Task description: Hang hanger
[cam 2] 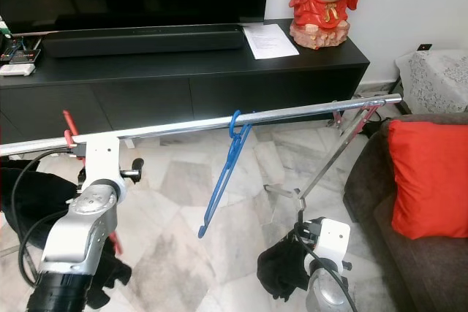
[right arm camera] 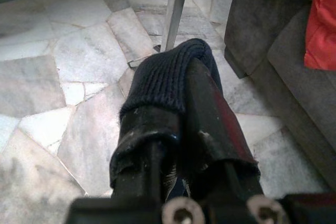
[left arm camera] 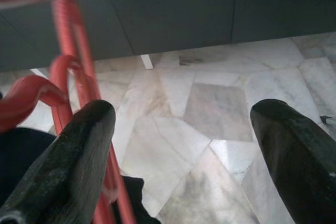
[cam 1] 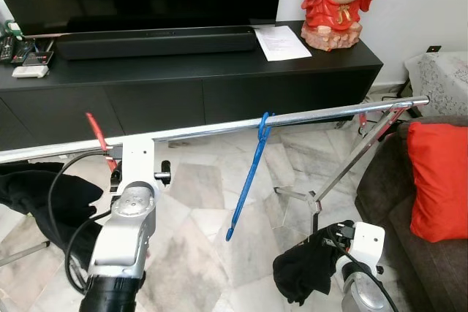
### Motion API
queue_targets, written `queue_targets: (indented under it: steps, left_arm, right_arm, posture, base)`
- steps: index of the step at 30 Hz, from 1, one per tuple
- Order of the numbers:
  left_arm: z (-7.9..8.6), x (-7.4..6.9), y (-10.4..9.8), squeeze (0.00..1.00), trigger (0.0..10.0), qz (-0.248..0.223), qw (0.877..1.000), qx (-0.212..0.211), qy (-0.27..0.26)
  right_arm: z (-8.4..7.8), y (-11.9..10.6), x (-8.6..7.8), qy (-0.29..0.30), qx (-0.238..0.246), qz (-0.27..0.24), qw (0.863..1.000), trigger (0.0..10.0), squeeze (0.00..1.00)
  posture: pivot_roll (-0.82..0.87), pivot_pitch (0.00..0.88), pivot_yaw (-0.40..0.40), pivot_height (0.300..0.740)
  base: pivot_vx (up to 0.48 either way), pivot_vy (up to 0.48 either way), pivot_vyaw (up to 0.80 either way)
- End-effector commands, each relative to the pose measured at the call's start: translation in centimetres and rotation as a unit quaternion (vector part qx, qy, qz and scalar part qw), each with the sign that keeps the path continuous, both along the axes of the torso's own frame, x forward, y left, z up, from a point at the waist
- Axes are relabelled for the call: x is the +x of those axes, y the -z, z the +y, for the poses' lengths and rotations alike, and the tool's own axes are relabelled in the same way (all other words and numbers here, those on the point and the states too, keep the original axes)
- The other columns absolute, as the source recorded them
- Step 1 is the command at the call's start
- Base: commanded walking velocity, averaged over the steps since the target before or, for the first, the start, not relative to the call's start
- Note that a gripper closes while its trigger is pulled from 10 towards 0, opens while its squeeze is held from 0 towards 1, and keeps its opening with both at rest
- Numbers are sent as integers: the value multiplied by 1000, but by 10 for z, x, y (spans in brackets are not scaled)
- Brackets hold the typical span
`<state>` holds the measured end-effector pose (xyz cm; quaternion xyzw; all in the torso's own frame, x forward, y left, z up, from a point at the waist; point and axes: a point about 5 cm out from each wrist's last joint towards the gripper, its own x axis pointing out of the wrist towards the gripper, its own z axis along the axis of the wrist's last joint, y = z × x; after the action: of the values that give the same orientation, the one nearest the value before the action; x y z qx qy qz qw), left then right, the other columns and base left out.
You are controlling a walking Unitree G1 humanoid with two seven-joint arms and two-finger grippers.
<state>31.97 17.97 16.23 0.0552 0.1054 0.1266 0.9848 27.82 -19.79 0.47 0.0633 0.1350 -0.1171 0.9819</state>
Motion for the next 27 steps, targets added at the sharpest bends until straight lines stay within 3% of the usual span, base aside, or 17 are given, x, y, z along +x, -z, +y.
queue_targets:
  steps: [1, 3, 7, 9, 11, 13, 18, 27]
  left_arm:
    - [0, -7, -1, 0, 10000, 5, 1000, 4, 4]
    - [-3, -9, -3, 0, 10000, 5, 1000, 3, 15]
    - [-20, -17, -13, 0, 10000, 6, 995, 3, 99]
    - [-23, -19, -15, 0, 10000, 12, 993, -2, 116]
    - [-27, -22, -16, 0, 10000, 21, 989, -4, 146]
    - [-37, -29, -21, 0, 10000, 35, 976, -20, 216]
    - [-35, -32, -38, 0, 10000, 22, 964, -23, 262]
    - [-35, -32, -38, 0, 10000, 22, 964, -23, 262]
  right_arm:
    - [0, 3, -2, -3, 1, 8, 1000, 10000, 0]
    - [0, 3, -2, -4, 1, 8, 1000, 10000, 0]
    - [2, 2, -1, -8, 1, 8, 1000, 10000, 0]
    - [2, 2, -1, -8, 1, 8, 1000, 10000, 0]
    - [2, 2, -1, -8, 1, 8, 1000, 10000, 0]
    - [2, 3, -1, -9, 0, 9, 1000, 10000, 0]
    - [2, 3, -1, -9, 0, 9, 1000, 10000, 0]
    - [2, 3, -1, -9, 0, 9, 1000, 10000, 0]
  posture:
    - [-17, 191, -45, 740]
    - [-13, 191, -47, 740]
    - [-11, 191, -49, 740]
    - [-11, 190, -49, 740]
    - [-11, 190, -49, 740]
    - [-11, 190, -49, 740]
    - [-11, 190, -49, 740]
    - [-11, 190, -49, 740]
  base:
    - [0, 0, 0]
    - [0, 0, 0]
    - [0, 0, 0]
    - [0, 0, 0]
    - [0, 0, 0]
    - [0, 0, 0]
    - [0, 0, 0]
    - [0, 0, 0]
